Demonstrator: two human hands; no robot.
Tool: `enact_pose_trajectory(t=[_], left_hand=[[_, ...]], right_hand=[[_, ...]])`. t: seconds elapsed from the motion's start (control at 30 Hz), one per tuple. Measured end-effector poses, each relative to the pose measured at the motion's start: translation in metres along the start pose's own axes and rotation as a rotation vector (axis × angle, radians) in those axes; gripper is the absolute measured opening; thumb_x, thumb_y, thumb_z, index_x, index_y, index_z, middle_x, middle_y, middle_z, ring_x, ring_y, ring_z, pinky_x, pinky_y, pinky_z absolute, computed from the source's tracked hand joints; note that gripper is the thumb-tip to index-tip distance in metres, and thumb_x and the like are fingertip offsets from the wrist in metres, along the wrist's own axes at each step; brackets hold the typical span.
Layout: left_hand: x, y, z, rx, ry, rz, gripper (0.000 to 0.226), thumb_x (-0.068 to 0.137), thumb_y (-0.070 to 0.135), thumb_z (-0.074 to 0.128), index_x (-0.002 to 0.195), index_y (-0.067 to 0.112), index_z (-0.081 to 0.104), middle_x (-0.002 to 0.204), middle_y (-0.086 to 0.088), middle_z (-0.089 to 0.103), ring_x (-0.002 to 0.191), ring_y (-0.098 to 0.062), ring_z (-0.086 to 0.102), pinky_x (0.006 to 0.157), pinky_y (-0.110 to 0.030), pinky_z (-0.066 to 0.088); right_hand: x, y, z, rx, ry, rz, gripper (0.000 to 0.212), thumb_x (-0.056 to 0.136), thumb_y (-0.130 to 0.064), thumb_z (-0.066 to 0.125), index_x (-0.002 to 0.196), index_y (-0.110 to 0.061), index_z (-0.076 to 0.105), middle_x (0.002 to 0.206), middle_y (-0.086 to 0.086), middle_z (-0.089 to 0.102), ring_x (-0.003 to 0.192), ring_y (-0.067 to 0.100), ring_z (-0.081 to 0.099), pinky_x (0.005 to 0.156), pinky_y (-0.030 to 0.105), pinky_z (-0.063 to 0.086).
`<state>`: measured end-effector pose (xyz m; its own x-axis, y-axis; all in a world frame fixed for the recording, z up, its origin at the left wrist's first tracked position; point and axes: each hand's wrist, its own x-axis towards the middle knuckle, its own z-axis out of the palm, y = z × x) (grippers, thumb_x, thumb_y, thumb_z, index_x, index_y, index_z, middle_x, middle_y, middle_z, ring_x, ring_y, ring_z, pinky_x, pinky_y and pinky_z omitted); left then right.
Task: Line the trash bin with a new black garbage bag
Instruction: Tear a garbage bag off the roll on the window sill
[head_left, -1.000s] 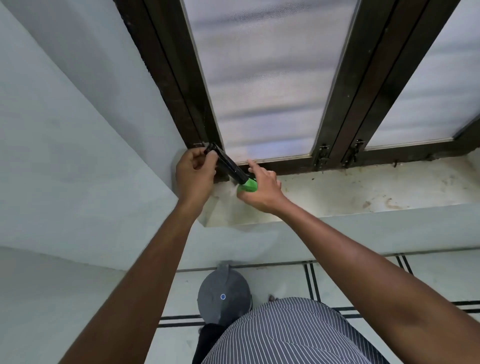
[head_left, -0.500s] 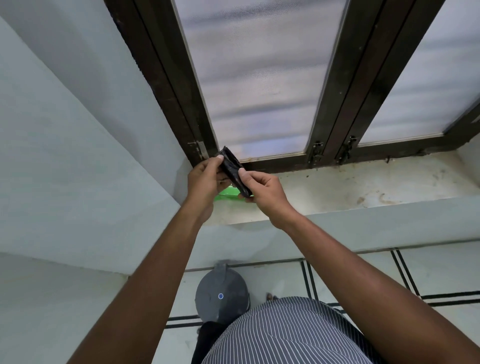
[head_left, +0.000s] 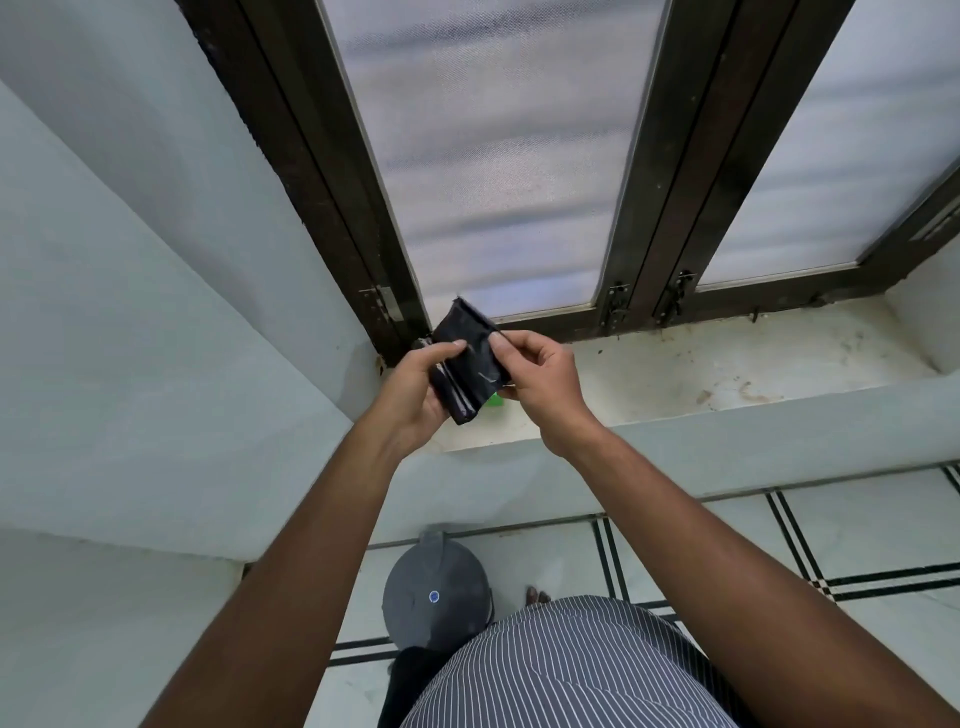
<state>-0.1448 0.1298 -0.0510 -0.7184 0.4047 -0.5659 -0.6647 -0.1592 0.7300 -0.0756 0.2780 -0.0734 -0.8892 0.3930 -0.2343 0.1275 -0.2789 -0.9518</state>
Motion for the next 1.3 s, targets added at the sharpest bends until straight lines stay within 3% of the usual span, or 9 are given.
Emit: enact_pose_trajectory(t=[0.2, 0.37, 0.47, 0.57, 0.77, 0.9, 1.07, 1.17, 1.3], left_hand=[[0.005, -0.004, -0.025, 0.053, 0.087, 0.024, 0.037, 0.095, 0.015, 0.076, 0.13, 0.003, 0.071, 0.128, -0.012, 0.076, 0.11, -0.025, 0.076, 0.087, -0.036, 0.063], [0.006, -0.006, -0.039, 0.194, 0.153, 0.113, 0.038, 0.093, 0.009, 0.077, 0.129, -0.001, 0.071, 0.127, -0.016, 0.076, 0.112, -0.029, 0.076, 0.087, -0.035, 0.062], [0.0, -0.003, -0.03, 0.326, 0.079, 0.165, 0.039, 0.095, 0.012, 0.077, 0.133, 0.011, 0.069, 0.125, -0.01, 0.077, 0.117, -0.03, 0.074, 0.101, -0.042, 0.06], [-0.006, 0.001, -0.019, 0.369, -0.009, 0.222, 0.037, 0.094, 0.008, 0.078, 0.13, 0.013, 0.07, 0.124, -0.011, 0.077, 0.118, -0.031, 0.074, 0.104, -0.046, 0.058], [-0.014, 0.008, -0.015, 0.382, -0.029, 0.245, 0.038, 0.093, 0.009, 0.08, 0.13, 0.008, 0.069, 0.127, -0.014, 0.076, 0.12, -0.031, 0.073, 0.105, -0.046, 0.058], [-0.022, 0.013, -0.022, 0.341, 0.01, 0.147, 0.035, 0.097, 0.014, 0.077, 0.131, 0.009, 0.069, 0.125, -0.012, 0.077, 0.117, -0.029, 0.075, 0.1, -0.044, 0.062], [-0.028, 0.007, -0.042, 0.197, -0.023, 0.007, 0.034, 0.102, 0.019, 0.055, 0.133, 0.007, 0.064, 0.123, -0.021, 0.071, 0.114, -0.032, 0.072, 0.102, -0.044, 0.06], [-0.032, 0.008, -0.043, 0.146, -0.04, 0.026, 0.041, 0.101, 0.022, 0.058, 0.139, 0.008, 0.063, 0.122, -0.013, 0.071, 0.107, -0.026, 0.07, 0.089, -0.039, 0.063], [-0.03, 0.007, -0.035, 0.267, -0.043, 0.06, 0.034, 0.102, 0.018, 0.066, 0.136, 0.012, 0.068, 0.13, -0.01, 0.075, 0.12, -0.027, 0.073, 0.094, -0.038, 0.061]], right_hand=[[0.011, 0.0, -0.014, -0.012, 0.223, 0.026, 0.012, 0.107, -0.025, 0.072, 0.104, -0.014, 0.077, 0.091, 0.0, 0.077, 0.077, 0.009, 0.072, 0.073, 0.034, 0.064], [0.003, -0.007, -0.014, -0.744, 0.251, -0.191, 0.042, 0.105, -0.032, 0.067, 0.144, -0.018, 0.062, 0.135, -0.004, 0.069, 0.125, 0.017, 0.063, 0.11, 0.037, 0.051], [0.003, -0.019, -0.002, -0.869, 0.06, -0.391, 0.05, 0.11, -0.042, 0.056, 0.154, -0.019, 0.057, 0.151, -0.002, 0.064, 0.144, 0.019, 0.052, 0.12, 0.043, 0.04], [0.009, -0.03, 0.011, -0.741, -0.173, -0.238, 0.049, 0.113, -0.052, 0.047, 0.148, -0.021, 0.061, 0.14, -0.002, 0.07, 0.133, 0.017, 0.061, 0.115, 0.044, 0.046], [0.018, -0.034, 0.012, -0.756, -0.266, -0.174, 0.06, 0.113, -0.062, 0.042, 0.07, -0.028, 0.068, 0.074, -0.012, 0.071, 0.076, 0.009, 0.065, 0.074, 0.037, 0.047], [0.024, -0.037, -0.001, -0.85, -0.156, -0.212, 0.068, 0.085, -0.087, 0.067, 0.074, -0.02, 0.068, 0.07, -0.006, 0.07, 0.068, 0.013, 0.067, 0.063, 0.036, 0.049], [0.026, -0.044, -0.027, -1.038, -0.079, -0.198, 0.083, 0.062, -0.103, 0.07, 0.07, -0.022, 0.05, 0.064, -0.009, 0.057, 0.061, 0.014, 0.052, 0.061, 0.036, 0.038], [0.031, -0.044, -0.032, -1.182, -0.065, -0.185, 0.085, 0.059, -0.108, 0.064, 0.077, -0.025, 0.058, 0.08, -0.011, 0.069, 0.082, 0.015, 0.065, 0.081, 0.041, 0.049], [0.033, -0.047, -0.032, -1.432, -0.048, -0.195, 0.091, 0.063, -0.108, 0.057, 0.102, -0.026, 0.062, 0.108, -0.004, 0.064, 0.113, 0.023, 0.058, 0.107, 0.055, 0.04]])
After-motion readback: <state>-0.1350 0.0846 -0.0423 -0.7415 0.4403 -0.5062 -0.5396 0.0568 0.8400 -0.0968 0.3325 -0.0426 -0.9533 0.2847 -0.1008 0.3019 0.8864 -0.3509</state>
